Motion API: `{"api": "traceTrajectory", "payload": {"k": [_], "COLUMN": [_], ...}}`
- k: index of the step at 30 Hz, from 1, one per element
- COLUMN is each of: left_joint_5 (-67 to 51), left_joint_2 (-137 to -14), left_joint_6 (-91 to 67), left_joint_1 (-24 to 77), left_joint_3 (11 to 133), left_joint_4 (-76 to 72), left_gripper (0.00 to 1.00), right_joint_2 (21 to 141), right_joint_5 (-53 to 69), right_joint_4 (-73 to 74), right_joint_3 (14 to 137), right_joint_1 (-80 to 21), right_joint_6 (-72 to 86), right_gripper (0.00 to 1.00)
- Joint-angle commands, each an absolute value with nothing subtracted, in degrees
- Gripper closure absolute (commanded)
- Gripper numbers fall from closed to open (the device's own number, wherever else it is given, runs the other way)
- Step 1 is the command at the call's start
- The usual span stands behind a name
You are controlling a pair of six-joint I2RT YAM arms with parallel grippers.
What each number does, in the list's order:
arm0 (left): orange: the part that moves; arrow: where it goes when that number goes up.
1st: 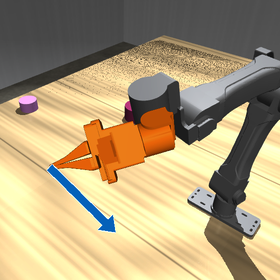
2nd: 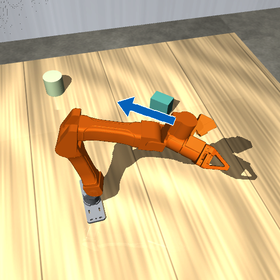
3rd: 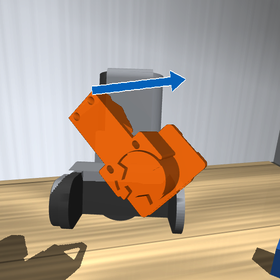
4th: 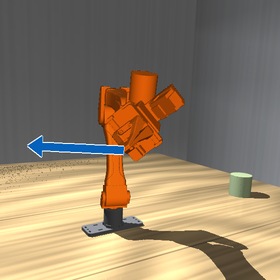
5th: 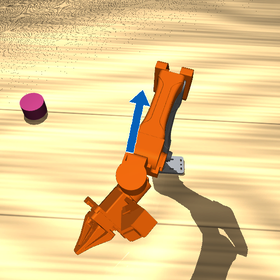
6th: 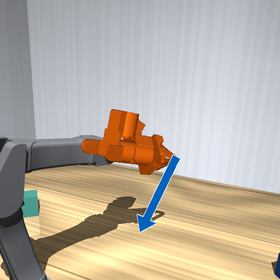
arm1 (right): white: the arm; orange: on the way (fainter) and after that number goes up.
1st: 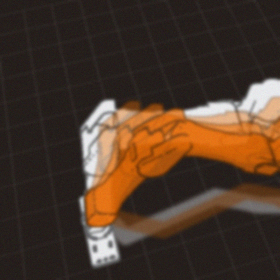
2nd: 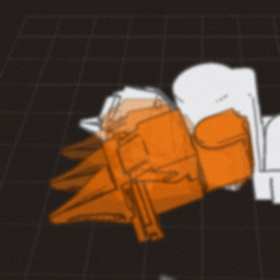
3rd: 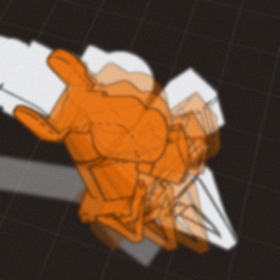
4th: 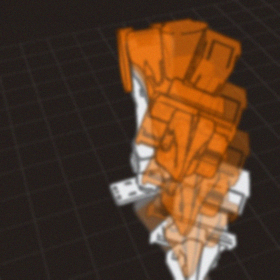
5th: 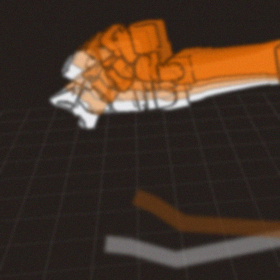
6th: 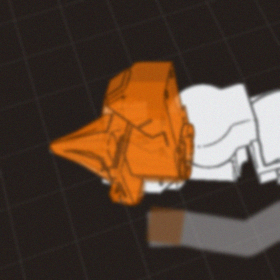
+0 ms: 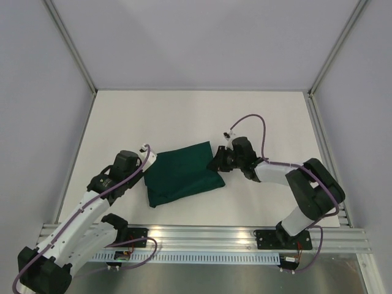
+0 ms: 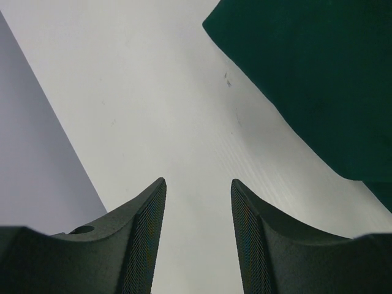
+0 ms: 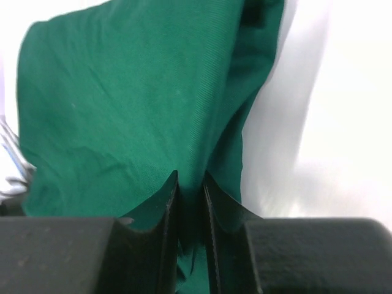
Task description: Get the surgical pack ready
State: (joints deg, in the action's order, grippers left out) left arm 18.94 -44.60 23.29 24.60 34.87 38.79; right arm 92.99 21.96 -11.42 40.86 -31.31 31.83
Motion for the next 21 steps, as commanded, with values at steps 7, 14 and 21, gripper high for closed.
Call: {"api": "traceTrajectory", "payload": {"k": [7, 14, 21], "left_joint_5": [18.46, 18.81, 19.07], "left_joint_2": [-44.21, -44.03, -43.86], "left_joint_6": [21.97, 21.80, 21.80], "left_joint_1": [24.17, 24.17, 24.08], "left_joint_3": [34.98, 35.07, 35.16], "left_joint_4": [38.23, 38.32, 37.97], "left_gripper": [0.44, 0.44, 0.44], "right_joint_2": [91.66, 98.52, 105.80], "right_joint_5": [0.89, -13.52, -14.85], "right_joint_4": [-36.80, -39.72, -34.82], "right_joint_3": [26.98, 32.43, 44.89], "right_joint_1": [-35.76, -41.04, -42.10], "right_joint_6": [59.75, 68.99, 66.54], "right_gripper": [1.00, 1.00, 1.00]}}
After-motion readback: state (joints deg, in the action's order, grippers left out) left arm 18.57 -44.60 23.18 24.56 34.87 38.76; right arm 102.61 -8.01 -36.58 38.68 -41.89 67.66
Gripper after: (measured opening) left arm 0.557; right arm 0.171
